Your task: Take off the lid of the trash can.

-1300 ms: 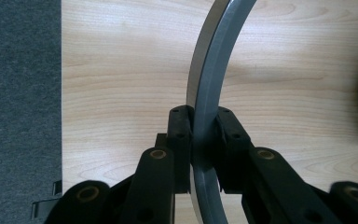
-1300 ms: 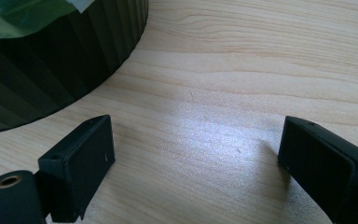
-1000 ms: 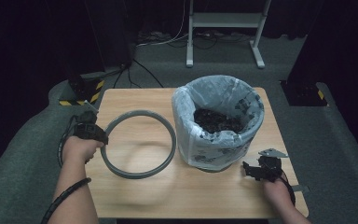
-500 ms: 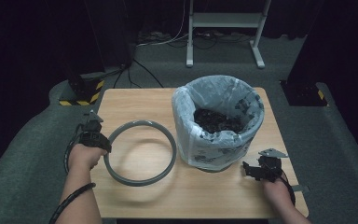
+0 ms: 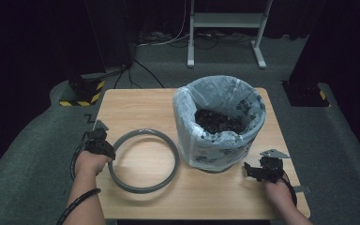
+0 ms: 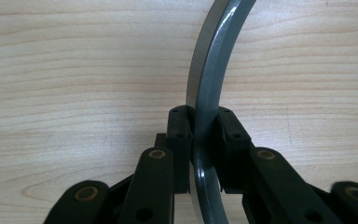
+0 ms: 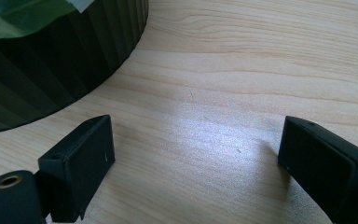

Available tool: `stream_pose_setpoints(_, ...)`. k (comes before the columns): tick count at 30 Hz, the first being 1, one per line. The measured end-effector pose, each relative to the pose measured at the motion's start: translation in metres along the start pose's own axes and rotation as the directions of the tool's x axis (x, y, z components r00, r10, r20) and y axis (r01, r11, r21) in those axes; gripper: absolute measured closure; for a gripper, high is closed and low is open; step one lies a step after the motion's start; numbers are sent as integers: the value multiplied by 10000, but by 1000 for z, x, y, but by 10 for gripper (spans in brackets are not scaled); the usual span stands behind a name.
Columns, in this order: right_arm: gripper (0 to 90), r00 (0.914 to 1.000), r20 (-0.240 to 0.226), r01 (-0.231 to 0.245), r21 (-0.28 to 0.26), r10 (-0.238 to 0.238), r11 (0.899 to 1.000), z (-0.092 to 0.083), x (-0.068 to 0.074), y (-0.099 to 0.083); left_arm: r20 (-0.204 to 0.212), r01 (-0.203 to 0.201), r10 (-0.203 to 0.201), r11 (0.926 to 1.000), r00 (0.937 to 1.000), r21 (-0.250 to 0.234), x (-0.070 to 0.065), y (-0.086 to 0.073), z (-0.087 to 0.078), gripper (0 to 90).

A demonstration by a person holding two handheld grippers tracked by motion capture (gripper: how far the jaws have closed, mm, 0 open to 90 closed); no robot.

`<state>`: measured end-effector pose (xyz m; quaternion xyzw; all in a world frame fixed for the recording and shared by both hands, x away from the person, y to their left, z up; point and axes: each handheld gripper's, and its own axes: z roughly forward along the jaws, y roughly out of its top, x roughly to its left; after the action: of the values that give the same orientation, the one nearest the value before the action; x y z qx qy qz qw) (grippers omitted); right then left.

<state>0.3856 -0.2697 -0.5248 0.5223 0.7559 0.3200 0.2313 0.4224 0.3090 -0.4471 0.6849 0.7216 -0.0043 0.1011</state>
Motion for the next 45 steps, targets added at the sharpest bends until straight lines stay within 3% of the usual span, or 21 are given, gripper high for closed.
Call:
stream_pose_setpoints(14, 102, 10000, -2, 5, 3, -5, 10000, 0, 0, 0, 66, -97, 96, 9998, 9999, 159, -11, -1, 17, 774)
stream_pose_setpoints(15, 102, 10000, -2, 5, 3, -5, 10000, 0, 0, 0, 39, -259, 258, 9994, 9997, 244, -11, -1, 17, 774)
stream_pose_setpoints(24, 102, 10000, -4, 7, 2, -7, 10000, 0, 0, 0, 128, -152, 149, 9996, 9998, 251, -17, -11, 29, 769)
stream_pose_setpoints(29, 103, 10000, 7, 36, 1, -36, 10000, 0, 0, 0, 86, -273, 270, 9988, 9996, 415, -19, -15, 32, 767)
stream_pose_setpoints(30, 103, 10000, -5, -41, 43, 41, 10000, -1, 1, 0, -5, -471, 472, 9979, 9989, 452, -22, -15, 32, 767)
stream_pose_setpoints(41, 102, 10000, -11, -33, 43, 33, 10000, -1, 1, 0, 60, -625, 623, 9971, 9980, 430, -30, -17, 35, 751)
stream_pose_setpoints(45, 102, 10000, -9, -25, 37, 25, 10000, -1, 1, 0, 200, -499, 491, 9978, 9986, 442, -29, -18, 37, 734)
